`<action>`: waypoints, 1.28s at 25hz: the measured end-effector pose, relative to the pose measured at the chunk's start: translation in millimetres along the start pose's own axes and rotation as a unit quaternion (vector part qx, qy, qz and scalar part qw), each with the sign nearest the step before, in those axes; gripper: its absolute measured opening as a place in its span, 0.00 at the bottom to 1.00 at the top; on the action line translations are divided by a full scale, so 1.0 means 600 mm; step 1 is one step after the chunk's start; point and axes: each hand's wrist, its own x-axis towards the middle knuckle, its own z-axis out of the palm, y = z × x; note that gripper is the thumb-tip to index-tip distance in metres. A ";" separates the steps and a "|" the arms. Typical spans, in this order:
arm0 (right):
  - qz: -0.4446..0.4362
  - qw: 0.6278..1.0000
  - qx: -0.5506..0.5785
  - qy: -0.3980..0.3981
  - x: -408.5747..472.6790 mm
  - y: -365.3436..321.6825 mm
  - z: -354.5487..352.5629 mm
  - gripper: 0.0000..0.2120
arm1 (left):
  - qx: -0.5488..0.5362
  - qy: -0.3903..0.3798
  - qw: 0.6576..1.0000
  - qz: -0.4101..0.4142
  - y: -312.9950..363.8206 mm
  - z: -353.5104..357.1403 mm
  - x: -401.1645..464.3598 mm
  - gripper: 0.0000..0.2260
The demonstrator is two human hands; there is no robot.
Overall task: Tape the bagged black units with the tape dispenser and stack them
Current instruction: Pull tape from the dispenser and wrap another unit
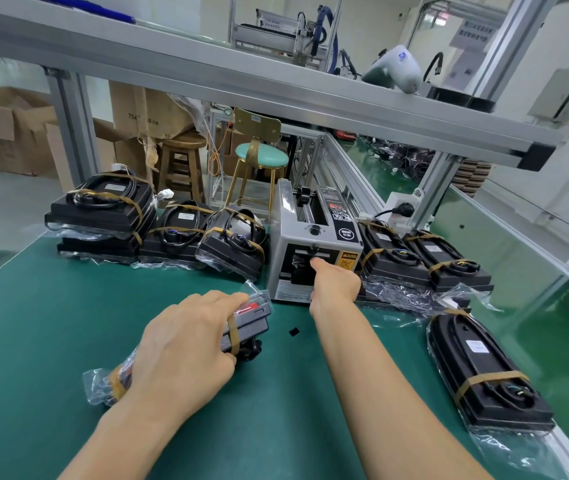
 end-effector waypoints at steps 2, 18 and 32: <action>0.019 1.000 0.000 -0.017 -0.013 -0.008 -0.005 0.11 | -0.002 0.005 1.000 -0.005 -0.001 0.000 0.002 0.31; -0.132 0.938 -0.024 -0.320 -0.149 0.070 -0.093 0.09 | 0.003 0.035 0.999 -0.019 0.008 0.002 -0.003 0.29; -0.193 0.950 -0.033 -0.245 -0.156 0.091 -0.084 0.08 | 0.014 0.036 0.999 -0.023 0.006 0.005 -0.003 0.30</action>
